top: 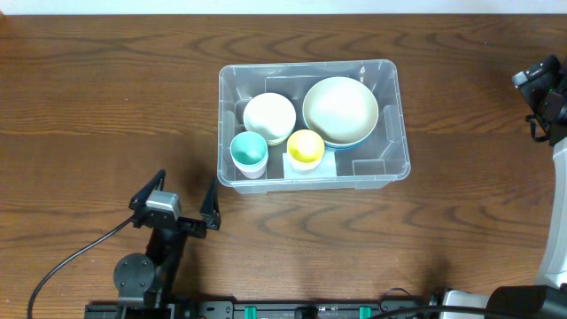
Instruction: Pack container
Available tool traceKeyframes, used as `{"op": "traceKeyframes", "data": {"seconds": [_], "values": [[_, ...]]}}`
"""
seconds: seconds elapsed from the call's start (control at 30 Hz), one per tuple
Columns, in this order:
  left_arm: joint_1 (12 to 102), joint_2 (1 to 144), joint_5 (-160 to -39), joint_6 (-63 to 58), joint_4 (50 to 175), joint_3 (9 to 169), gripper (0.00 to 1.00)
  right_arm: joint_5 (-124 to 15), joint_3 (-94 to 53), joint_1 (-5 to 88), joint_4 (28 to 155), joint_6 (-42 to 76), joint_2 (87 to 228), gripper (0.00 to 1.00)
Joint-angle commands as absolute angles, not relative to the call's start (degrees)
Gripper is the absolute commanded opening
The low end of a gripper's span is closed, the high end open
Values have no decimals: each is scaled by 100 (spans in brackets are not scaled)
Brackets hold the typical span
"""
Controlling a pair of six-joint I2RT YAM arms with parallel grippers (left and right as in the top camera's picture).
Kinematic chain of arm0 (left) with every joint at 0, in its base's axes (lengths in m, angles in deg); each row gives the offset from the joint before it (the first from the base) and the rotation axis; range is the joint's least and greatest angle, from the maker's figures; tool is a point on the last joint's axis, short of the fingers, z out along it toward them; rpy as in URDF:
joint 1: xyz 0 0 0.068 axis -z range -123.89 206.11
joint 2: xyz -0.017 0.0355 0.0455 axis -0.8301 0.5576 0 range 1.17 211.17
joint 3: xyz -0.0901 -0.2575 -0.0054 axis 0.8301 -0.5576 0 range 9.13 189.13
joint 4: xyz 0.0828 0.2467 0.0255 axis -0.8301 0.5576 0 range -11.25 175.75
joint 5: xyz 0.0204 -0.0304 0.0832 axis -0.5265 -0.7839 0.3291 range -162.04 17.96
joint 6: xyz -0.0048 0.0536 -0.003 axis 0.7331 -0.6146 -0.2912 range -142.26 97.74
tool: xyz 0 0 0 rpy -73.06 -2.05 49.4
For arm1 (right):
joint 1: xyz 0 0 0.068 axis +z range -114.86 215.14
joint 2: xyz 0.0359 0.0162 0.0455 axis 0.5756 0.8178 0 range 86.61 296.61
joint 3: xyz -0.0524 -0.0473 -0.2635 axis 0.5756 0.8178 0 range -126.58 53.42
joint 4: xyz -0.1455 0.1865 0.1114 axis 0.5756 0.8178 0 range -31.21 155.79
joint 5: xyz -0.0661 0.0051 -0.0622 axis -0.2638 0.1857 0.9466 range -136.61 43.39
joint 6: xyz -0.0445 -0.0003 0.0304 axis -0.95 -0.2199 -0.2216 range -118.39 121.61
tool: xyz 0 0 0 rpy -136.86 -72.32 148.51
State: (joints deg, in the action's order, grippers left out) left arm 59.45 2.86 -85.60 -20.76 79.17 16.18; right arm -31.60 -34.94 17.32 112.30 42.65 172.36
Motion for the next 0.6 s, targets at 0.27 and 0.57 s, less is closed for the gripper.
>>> {"op": "traceKeyframes", "data": {"seconds": [0.27,0.57], "values": [[5995,127,-8593,-2079,7966,936,98,-3097,-3539,1714,11239,4335,17204,99],[5995,127,-8447,-2181,8178,936,98,-3097,-3539,1714,11239,4333,17204,99]]}}
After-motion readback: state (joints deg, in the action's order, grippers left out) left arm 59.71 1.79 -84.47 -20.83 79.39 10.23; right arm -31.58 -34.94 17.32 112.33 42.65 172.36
